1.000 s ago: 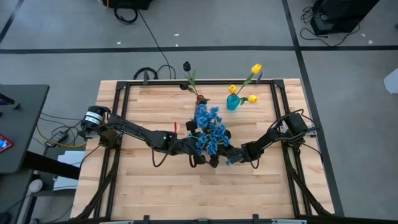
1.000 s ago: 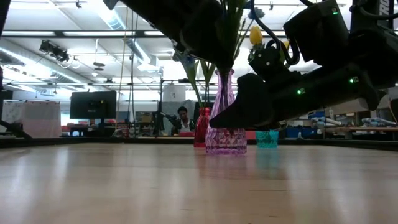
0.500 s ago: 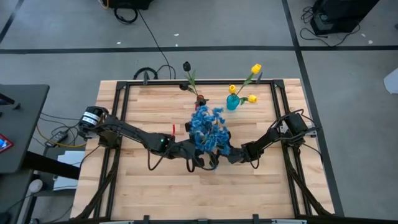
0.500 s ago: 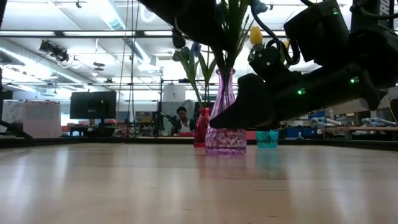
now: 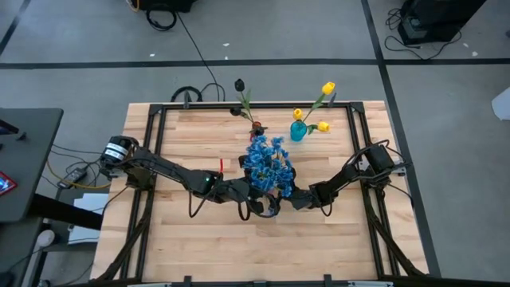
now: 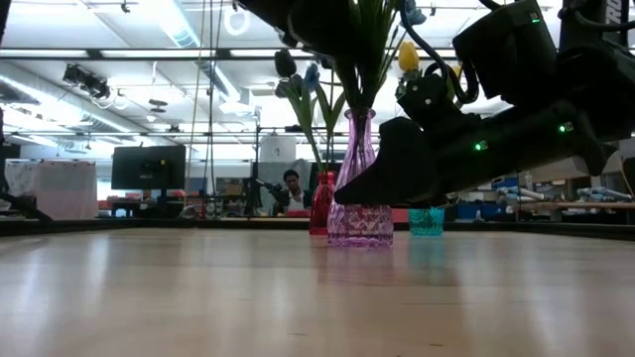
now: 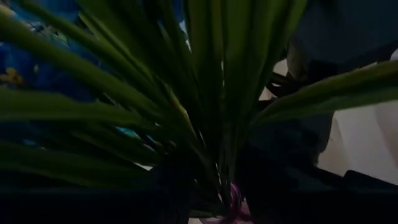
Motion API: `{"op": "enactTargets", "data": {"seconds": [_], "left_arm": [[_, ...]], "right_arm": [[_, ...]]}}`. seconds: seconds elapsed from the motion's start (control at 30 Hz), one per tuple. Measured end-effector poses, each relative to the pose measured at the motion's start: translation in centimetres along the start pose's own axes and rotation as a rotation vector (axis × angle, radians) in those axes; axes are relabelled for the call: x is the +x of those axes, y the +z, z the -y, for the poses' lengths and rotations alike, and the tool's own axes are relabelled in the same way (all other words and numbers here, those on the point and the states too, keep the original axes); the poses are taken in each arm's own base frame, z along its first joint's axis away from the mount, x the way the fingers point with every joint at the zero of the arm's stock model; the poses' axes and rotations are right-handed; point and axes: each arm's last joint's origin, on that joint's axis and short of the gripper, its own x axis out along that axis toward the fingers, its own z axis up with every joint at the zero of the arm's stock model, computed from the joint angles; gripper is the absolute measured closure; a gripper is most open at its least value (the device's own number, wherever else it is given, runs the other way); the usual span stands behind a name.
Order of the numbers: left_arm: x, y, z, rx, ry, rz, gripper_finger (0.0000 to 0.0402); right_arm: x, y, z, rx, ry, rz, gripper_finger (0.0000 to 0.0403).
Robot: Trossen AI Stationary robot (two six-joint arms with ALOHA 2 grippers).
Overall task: Sort flowers into vase by color
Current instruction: Put the blue flowers into the pink vase
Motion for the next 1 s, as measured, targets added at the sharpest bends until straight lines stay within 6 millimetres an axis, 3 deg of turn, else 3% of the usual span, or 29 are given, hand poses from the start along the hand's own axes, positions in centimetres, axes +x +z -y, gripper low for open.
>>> {"op": "enactTargets", "data": {"seconds": [0.43,1.0], "left_arm": [[0.1,-0.2,-0.1,0.022,-0.007,-0.019,0.0382],[0.9,-1.5,-0.9,-0.037,-0.068,-0.101,0.0371]], "right_arm": [[0.0,0.0,0.0,0.001,0.0,0.0,0.0096],[0.0,0.0,0.0,0.003,0.0,0.0,0.0096]]}}
